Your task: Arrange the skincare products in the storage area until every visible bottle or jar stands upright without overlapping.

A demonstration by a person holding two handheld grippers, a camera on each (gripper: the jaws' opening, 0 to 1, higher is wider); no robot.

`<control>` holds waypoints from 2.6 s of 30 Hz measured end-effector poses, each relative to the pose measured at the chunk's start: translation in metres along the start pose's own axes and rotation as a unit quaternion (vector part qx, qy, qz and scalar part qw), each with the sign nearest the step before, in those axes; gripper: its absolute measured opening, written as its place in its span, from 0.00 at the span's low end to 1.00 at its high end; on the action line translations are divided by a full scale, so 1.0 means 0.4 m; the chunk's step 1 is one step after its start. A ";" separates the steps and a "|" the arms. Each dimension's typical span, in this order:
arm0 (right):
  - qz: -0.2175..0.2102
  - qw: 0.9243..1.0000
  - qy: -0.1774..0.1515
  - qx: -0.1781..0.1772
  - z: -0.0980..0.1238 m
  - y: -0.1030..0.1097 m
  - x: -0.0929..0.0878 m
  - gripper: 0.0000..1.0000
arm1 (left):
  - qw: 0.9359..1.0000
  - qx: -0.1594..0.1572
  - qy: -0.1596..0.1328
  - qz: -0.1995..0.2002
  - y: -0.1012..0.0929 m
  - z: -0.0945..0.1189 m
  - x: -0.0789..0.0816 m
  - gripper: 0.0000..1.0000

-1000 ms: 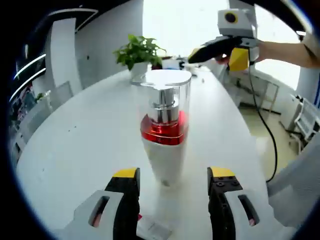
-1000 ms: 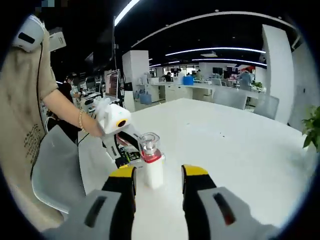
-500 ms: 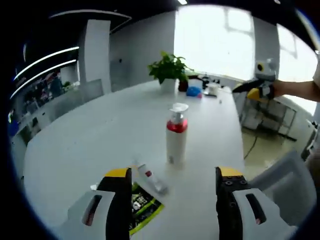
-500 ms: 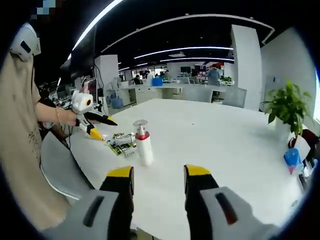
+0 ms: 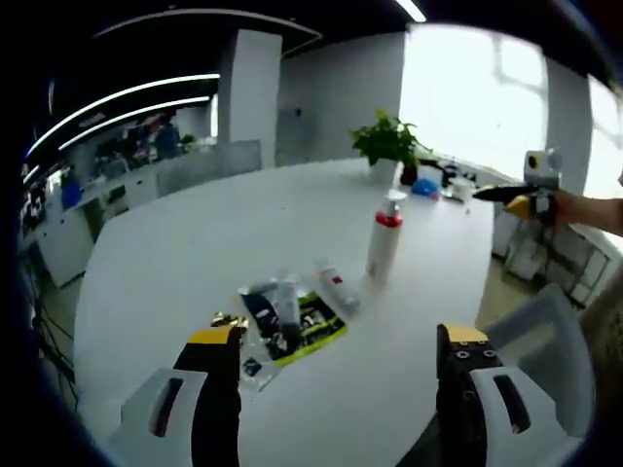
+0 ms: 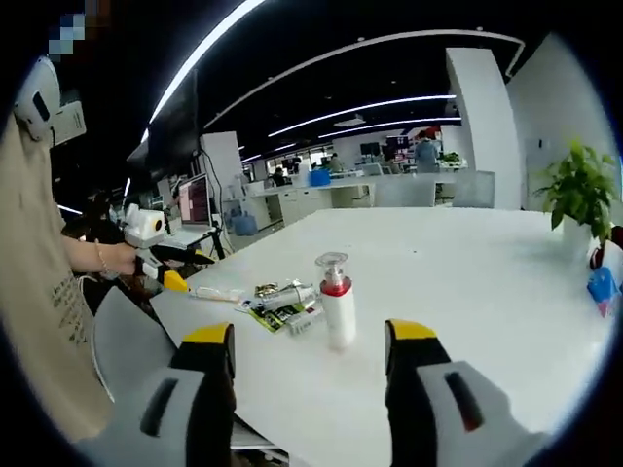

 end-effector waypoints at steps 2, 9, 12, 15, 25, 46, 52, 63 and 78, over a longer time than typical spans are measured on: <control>-0.003 1.000 0.002 0.011 -0.024 0.027 -0.006 0.64 | 1.000 0.013 0.000 0.008 0.007 0.036 -0.019 0.82; -0.032 0.999 0.000 0.040 -0.102 0.099 -0.031 0.69 | 0.998 0.050 -0.004 0.038 0.034 0.121 -0.065 0.85; -0.033 0.998 0.000 0.047 -0.121 0.114 -0.030 0.70 | 0.997 0.062 -0.005 0.043 0.043 0.149 -0.079 0.86; -0.034 0.998 -0.003 0.057 -0.152 0.146 -0.027 0.70 | 0.996 0.071 -0.012 0.052 0.050 0.174 -0.088 0.87; -0.042 0.997 -0.016 0.059 -0.195 0.231 -0.038 0.71 | 0.993 0.090 -0.020 0.074 0.062 0.235 -0.129 0.91; -0.082 0.995 -0.038 0.041 -0.212 0.274 -0.035 0.83 | 0.993 0.078 -0.009 0.090 0.069 0.227 -0.151 0.93; -0.070 0.996 -0.021 0.045 -0.219 0.283 -0.043 0.83 | 0.993 0.074 -0.004 0.092 0.078 0.221 -0.152 0.93; -0.080 0.996 -0.024 0.030 -0.213 0.274 -0.048 0.82 | 0.994 0.068 0.057 0.060 0.146 0.175 -0.178 0.91; -0.084 0.996 -0.009 0.026 -0.218 0.266 -0.063 0.81 | 0.977 0.063 0.204 0.022 0.320 0.063 -0.216 0.90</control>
Point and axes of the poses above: the point that each gripper's makers call its tool centre point, and the gripper's own axes: z roughly backward along the fingers, y roughly to its left, x roughly out of its top, the point moved 6 cm from there along z, roughly backward along the fingers, and after that the axes turned 3 degrees about z, right-handed, at the moved point
